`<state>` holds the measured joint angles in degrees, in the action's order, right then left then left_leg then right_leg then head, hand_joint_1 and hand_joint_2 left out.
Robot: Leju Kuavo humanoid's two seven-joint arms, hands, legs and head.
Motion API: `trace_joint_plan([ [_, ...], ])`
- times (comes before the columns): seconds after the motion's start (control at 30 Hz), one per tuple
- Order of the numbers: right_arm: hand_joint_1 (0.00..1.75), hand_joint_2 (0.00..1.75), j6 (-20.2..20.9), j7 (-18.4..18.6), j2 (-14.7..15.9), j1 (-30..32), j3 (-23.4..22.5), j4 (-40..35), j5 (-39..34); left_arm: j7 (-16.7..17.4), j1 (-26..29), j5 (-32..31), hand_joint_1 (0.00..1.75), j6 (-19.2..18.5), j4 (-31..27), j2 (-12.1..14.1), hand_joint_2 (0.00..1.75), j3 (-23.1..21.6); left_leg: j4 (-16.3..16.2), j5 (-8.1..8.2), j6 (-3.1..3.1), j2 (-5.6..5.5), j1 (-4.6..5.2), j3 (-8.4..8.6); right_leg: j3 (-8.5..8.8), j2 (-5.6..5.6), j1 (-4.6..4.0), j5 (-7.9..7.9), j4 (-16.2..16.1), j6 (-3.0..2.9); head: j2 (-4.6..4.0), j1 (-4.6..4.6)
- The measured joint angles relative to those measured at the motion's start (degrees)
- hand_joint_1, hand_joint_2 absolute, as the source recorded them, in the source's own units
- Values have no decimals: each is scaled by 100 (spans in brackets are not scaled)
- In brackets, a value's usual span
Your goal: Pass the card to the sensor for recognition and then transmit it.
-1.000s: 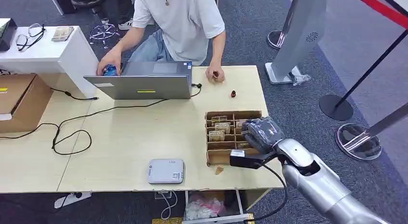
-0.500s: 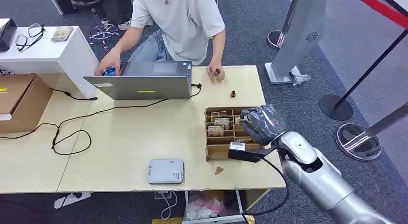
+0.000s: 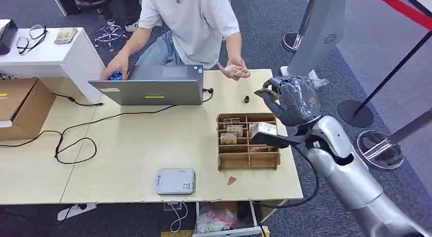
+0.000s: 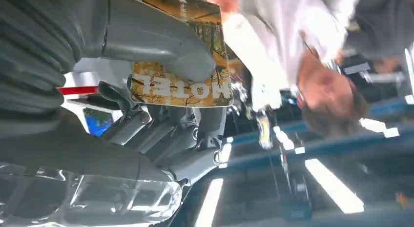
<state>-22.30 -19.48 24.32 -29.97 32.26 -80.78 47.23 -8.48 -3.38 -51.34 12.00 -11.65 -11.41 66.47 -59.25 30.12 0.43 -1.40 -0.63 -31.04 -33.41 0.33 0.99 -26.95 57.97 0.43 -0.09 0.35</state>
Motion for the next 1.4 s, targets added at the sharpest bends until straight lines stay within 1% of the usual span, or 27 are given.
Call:
trace_joint_plan([
  [0.1,175,175,-319,-135,-391,-200,-6,321,-43,9,-33,-61,0,39,0,-13,0,0,1,-1,-1,7,-2,1,3,5,-3,1,2,-2,0,0],
  [0.2,175,175,-645,-126,-905,-426,11,877,42,20,-57,-114,0,57,0,-28,0,0,1,-6,-3,7,-3,7,3,7,-4,3,6,-5,0,0],
  [0.3,175,175,-1273,74,-1454,-766,53,1617,528,61,-83,-173,0,118,0,-46,0,-2,1,-7,-4,8,-3,11,3,9,-4,4,9,-6,0,2],
  [0.33,175,175,-1412,127,-1572,-891,57,1802,663,68,-85,-179,0,129,0,-46,0,-2,1,-8,-5,8,-3,12,3,9,-4,4,10,-6,0,-2],
  [0.37,175,175,-1602,261,-1768,-989,66,2081,972,72,-85,-201,0,140,0,-46,0,-2,1,-8,-5,8,-3,13,3,9,-4,4,10,-6,0,0],
  [0.4,175,175,-1678,386,-1913,-1082,66,2261,1276,92,-85,-223,0,122,0,-44,0,-4,1,-8,-6,7,-3,12,2,9,-4,4,10,-6,0,2],
  [0.47,175,175,-1715,690,-2195,-1261,5,2574,2159,194,-84,-264,0,9,0,-15,0,-9,1,-9,-8,6,-3,11,1,8,-5,3,10,-6,0,2],
  [0.53,175,175,-1726,924,-2440,-1442,-111,2886,2990,256,-85,-264,0,-18,0,7,0,-9,1,-9,-8,7,-4,11,0,10,-5,3,10,-6,0,0],
  [0.6,175,175,-1728,1157,-2627,-1606,-195,3145,3592,278,-84,-264,0,-15,0,17,0,-9,1,-9,-8,3,-3,9,0,6,-4,3,10,-6,0,0],
  [0.67,175,175,-1728,1321,-2767,-1770,-240,3386,3904,310,-79,-256,0,-2,0,35,0,-9,1,-9,-8,3,-3,7,1,6,-4,3,10,-6,0,2],
  [0.77,175,175,-1728,1408,-2975,-1971,-245,3755,4050,348,-80,-210,0,37,0,44,0,-9,1,-9,-8,6,-2,8,1,9,-3,3,8,-6,0,2],
  [0.8,73,175,-1728,1423,-3038,-2024,-243,3870,4085,358,-79,-201,0,39,0,46,0,-9,0,-9,-8,5,-2,8,1,7,-3,3,8,-6,0,0],
  [0.83,0,175,-1728,1441,-3093,-2072,-240,3976,4070,361,-76,-192,0,41,0,48,0,-9,0,-9,-8,2,-2,7,1,5,-3,3,8,-6,0,2],
  [1.07,0,175,-1733,1467,-3392,-2319,-234,4710,3908,361,-68,-124,0,44,0,57,0,-9,0,-9,-8,2,-3,8,1,5,-4,3,8,-6,0,0],
  [1.1,0,0,-1733,1467,-3420,-2335,-234,4796,3888,361,-66,-122,0,44,0,57,0,-9,0,-9,-8,2,-3,7,1,5,-4,3,8,-6,0,0],
  [1.33,0,0,-1735,1515,-3525,-2444,-234,5158,3700,361,-63,-87,0,61,0,59,0,-9,0,-9,-8,2,-2,7,1,5,-4,3,7,-6,0,2],
  [1.4,0,0,-1737,1387,-3529,-2441,-242,5147,3524,361,-62,-65,0,78,0,57,0,-9,0,-9,-8,3,-2,7,1,6,-3,3,7,-6,0,0],
])
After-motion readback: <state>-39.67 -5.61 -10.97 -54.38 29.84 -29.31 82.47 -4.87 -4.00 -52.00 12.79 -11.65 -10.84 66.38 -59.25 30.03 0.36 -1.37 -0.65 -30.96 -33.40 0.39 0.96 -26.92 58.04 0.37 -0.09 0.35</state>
